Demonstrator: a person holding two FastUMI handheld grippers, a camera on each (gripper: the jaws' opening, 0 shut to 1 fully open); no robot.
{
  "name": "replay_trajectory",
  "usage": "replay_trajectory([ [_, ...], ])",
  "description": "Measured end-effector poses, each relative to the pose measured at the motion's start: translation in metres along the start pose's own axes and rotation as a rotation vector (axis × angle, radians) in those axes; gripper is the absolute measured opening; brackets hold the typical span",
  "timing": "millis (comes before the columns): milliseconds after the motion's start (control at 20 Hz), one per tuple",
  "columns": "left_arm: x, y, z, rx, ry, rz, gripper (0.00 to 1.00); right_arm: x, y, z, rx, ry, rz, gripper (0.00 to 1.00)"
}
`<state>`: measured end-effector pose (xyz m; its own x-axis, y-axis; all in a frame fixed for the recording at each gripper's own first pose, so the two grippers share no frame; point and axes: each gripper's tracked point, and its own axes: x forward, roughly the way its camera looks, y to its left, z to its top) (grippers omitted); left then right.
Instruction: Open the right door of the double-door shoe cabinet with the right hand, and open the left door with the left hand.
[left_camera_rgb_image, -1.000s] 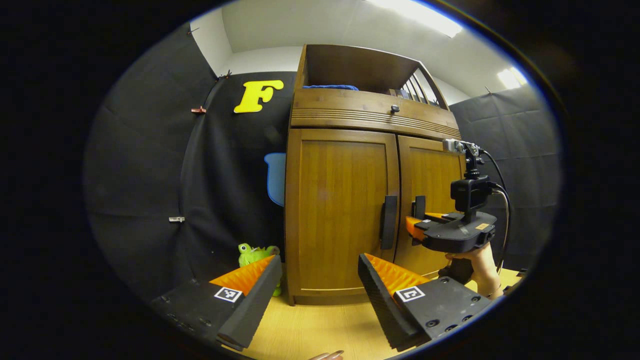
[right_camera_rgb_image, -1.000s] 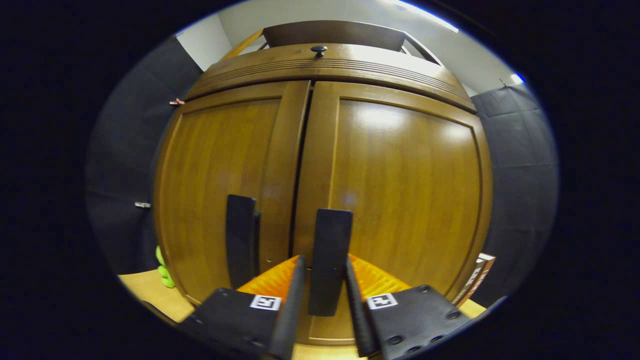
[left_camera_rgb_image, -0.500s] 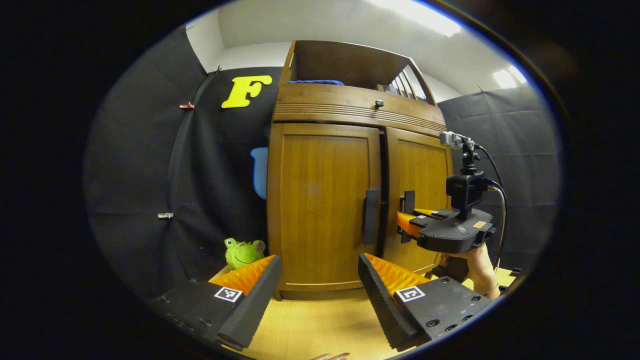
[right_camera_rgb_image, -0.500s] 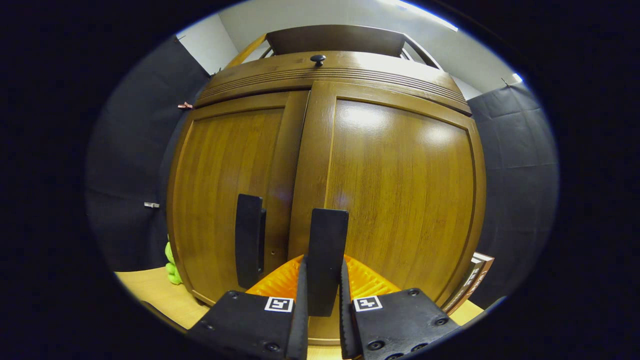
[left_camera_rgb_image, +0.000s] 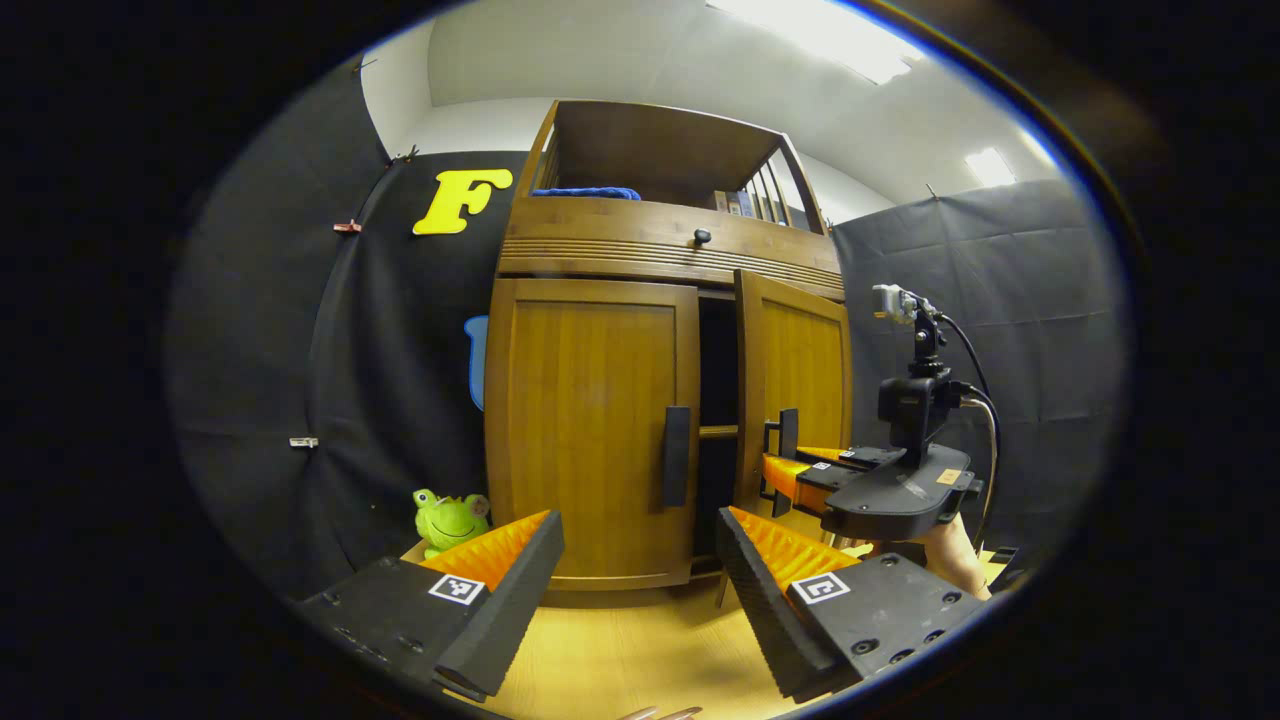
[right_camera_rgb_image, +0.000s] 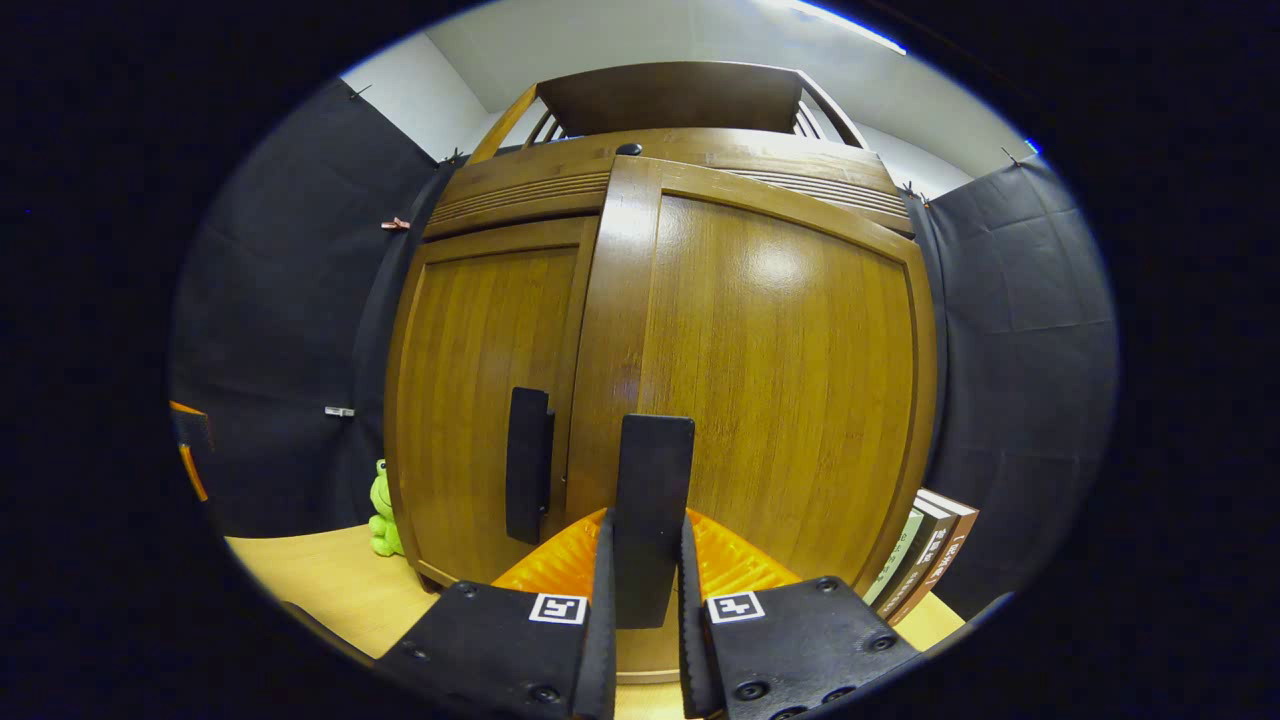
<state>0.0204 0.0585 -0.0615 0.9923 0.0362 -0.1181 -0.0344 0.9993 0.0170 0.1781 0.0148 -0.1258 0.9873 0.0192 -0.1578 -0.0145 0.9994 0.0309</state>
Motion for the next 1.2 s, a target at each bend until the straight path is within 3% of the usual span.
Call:
replay_trajectory([
  [150,0.002,-0.017,0.000,0.000,0.009,-0.024,0.95,-0.020,-0.006,0.001,0.026,0.005,0.027,0.29],
  [250,0.002,-0.032,0.003,0.006,0.001,-0.049,0.95,-0.033,-0.010,0.004,0.024,0.005,0.036,0.24],
  [300,0.003,-0.040,0.004,0.007,-0.003,-0.065,0.95,-0.039,-0.012,0.005,0.017,0.004,0.040,0.29],
  [550,0.007,-0.073,0.004,0.008,-0.005,-0.126,0.95,-0.065,-0.026,0.007,0.017,0.010,0.056,0.29],
  [600,0.008,-0.079,0.004,0.007,-0.004,-0.134,0.95,-0.071,-0.030,0.008,0.011,0.011,0.055,0.24],
  [700,0.007,-0.089,0.003,0.002,-0.004,-0.153,0.95,-0.082,-0.038,0.009,-0.005,0.014,0.048,0.29],
  [750,0.007,-0.095,0.004,-0.002,-0.006,-0.164,0.95,-0.087,-0.042,0.009,-0.010,0.016,0.043,0.24],
  [800,0.007,-0.100,0.005,-0.007,-0.009,-0.176,0.95,-0.092,-0.046,0.010,-0.014,0.017,0.038,0.29],
  [1050,0.008,-0.123,0.006,-0.018,-0.018,-0.224,0.95,-0.113,-0.066,0.011,-0.032,0.018,0.009,0.24],
  [1200,0.008,-0.136,0.006,-0.022,-0.017,-0.251,0.95,-0.124,-0.078,0.012,-0.044,0.022,-0.012,0.33],
])
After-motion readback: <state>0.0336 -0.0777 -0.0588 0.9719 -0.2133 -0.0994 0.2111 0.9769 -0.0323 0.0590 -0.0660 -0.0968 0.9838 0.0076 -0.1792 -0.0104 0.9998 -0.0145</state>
